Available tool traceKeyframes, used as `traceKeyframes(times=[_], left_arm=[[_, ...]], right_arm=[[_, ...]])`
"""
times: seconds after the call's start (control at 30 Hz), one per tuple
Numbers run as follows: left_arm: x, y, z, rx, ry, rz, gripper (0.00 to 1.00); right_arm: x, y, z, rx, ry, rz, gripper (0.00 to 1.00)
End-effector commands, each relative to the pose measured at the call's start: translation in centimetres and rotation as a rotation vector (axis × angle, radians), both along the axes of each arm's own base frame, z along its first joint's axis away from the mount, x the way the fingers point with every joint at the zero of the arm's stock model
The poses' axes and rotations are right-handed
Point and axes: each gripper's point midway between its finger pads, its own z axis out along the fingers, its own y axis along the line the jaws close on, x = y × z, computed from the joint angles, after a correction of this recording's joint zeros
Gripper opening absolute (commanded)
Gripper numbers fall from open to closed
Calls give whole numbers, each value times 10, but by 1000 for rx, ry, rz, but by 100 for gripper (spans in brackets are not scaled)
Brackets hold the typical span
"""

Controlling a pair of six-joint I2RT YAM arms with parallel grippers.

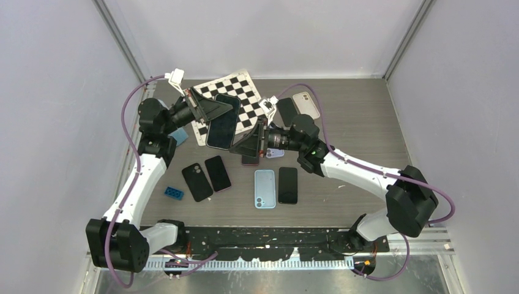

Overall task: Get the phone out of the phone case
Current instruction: Remove the phone case from the phone.

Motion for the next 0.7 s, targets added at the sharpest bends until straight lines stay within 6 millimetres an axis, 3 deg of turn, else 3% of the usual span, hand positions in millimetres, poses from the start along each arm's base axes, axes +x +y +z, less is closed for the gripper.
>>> traceKeyframes(times=[0.0, 0.1, 0.13, 0.23, 0.57, 0.67], left_arm=[[-18, 0, 41, -51, -104, -30, 0], [-22, 0, 45, -55, -109, -33, 0], [-22, 0, 44, -55, -108, -34, 0], [-23, 0, 45, -57, -107, -34, 0], [-21, 0, 44, -93, -46, -30, 0], [-16, -2, 38, -123, 32, -30, 0]], right_arm=[[11, 4, 11, 0, -78, -48, 29], [14, 5, 12, -1, -86, -60, 31], [15, 5, 12, -1, -87, -61, 37], [13, 8, 15, 7, -96, -54, 42], [15, 13, 11, -13, -132, -66, 21], [19, 15, 1, -58, -156, -98, 14]])
